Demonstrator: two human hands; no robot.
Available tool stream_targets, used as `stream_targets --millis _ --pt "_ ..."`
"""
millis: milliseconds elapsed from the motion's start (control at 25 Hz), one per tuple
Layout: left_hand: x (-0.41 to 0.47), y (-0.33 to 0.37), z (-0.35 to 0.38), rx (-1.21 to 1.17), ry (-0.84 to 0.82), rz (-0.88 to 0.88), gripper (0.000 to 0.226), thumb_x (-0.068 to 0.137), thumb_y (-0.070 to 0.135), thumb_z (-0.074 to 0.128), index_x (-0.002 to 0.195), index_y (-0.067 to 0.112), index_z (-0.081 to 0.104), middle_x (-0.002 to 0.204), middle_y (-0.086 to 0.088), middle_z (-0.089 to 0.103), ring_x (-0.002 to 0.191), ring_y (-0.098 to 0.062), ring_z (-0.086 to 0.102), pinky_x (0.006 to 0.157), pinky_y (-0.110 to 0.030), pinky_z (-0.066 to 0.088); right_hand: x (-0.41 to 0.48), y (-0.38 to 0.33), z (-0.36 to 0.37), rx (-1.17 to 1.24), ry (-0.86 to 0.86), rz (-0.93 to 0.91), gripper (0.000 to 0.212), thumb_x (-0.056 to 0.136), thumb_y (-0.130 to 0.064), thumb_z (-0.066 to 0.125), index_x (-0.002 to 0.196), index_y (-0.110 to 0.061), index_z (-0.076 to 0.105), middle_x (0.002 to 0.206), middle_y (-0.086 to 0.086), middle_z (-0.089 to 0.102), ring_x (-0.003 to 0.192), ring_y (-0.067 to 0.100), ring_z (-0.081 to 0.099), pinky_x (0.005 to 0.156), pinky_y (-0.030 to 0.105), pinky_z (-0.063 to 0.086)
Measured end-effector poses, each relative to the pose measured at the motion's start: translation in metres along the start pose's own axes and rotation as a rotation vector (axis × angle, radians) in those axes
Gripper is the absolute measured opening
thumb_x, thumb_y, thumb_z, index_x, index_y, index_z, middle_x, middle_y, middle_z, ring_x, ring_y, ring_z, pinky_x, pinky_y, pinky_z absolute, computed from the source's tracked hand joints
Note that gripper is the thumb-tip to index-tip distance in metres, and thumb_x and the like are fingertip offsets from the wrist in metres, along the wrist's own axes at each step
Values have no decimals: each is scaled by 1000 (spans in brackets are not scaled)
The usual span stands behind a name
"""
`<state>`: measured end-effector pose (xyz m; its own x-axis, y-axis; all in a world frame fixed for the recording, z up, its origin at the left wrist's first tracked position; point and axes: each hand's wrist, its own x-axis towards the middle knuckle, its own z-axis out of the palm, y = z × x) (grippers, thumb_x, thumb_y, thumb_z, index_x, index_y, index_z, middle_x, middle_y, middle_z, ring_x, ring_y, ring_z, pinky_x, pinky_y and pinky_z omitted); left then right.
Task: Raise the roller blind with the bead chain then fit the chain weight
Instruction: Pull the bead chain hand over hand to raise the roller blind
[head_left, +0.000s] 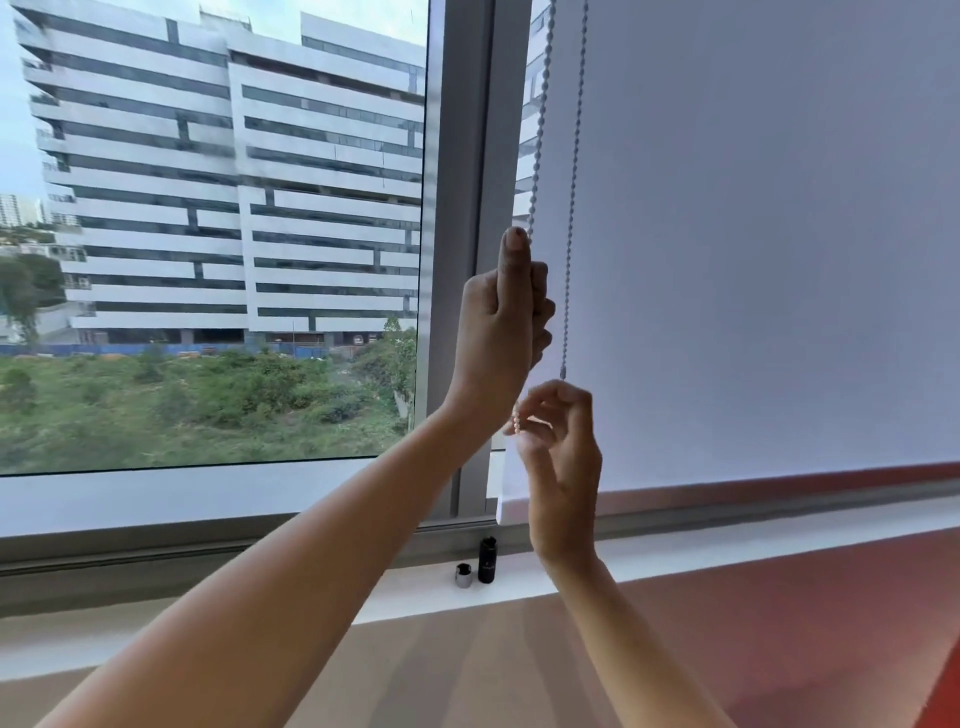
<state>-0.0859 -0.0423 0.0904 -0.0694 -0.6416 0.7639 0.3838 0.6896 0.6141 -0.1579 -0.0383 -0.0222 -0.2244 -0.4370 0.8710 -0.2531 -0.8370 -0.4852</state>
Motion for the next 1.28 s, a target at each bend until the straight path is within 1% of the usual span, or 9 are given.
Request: stream_targets --millis 200,400,480,600,760,880,960,1080,1280 --pt "-20 -35 -10 85 19 -44 57 102 37 28 46 27 30 39 14 24 33 -2 21 35 -14 20 43 -13 -3 121 162 -36 18 85 7 45 100 -1 50 85 9 60 78 28 61 78 39 54" --pt "-53 -66 -21 163 -5 -110 54 96 47 30 45 28 27 41 13 20 35 -3 18 36 -14 18 76 -28 1 84 173 -23 14 88 2 43 96 3 54 80 14 63 71 26 63 74 38 56" --pt "-72 -82 -29 234 -19 -141 57 98 48 28 45 28 26 42 12 20 38 -5 17 38 -17 17 93 -37 5 110 98 37 13 93 -2 44 101 1 54 82 10 64 71 25 65 73 38 57" --pt "-83 -92 -37 346 -35 -131 55 95 52 27 46 27 25 44 10 20 42 -11 17 43 -24 15 128 -59 8 379 -160 253 13 100 -9 43 108 -2 51 84 11 65 68 25 64 63 34 55" --pt "-79 -92 -37 390 -45 -142 54 93 54 26 46 28 25 45 9 20 44 -13 16 46 -27 13 180 -92 15 590 -451 472 29 102 -26 43 81 -11 57 65 1 57 53 12 48 47 21 41" --pt "-78 -94 -39 365 -33 -167 54 94 53 27 47 26 24 46 9 19 44 -12 16 44 -25 13 198 -98 29 605 -281 442 50 101 -35 45 55 -19 36 44 -7 28 39 7 21 34 18 18" --pt "-77 -94 -42 336 -32 -172 53 96 48 28 49 24 23 46 10 18 43 -11 15 42 -23 13 196 -93 37 592 -165 359 54 102 -38 42 53 -22 25 41 -9 21 36 7 15 35 18 14" --pt "-72 -96 -46 302 -26 -173 57 97 49 28 50 17 23 47 6 17 43 -11 14 42 -23 11 192 -83 51 459 -57 235 54 103 -40 37 54 -23 24 42 -11 20 34 7 15 39 15 15" --pt "-59 -99 -46 218 -38 -250 48 91 48 30 52 22 21 45 8 16 39 -7 12 39 -20 10 192 -74 64 258 81 129 53 103 -40 35 56 -20 23 48 -1 20 39 14 18 39 16 23"
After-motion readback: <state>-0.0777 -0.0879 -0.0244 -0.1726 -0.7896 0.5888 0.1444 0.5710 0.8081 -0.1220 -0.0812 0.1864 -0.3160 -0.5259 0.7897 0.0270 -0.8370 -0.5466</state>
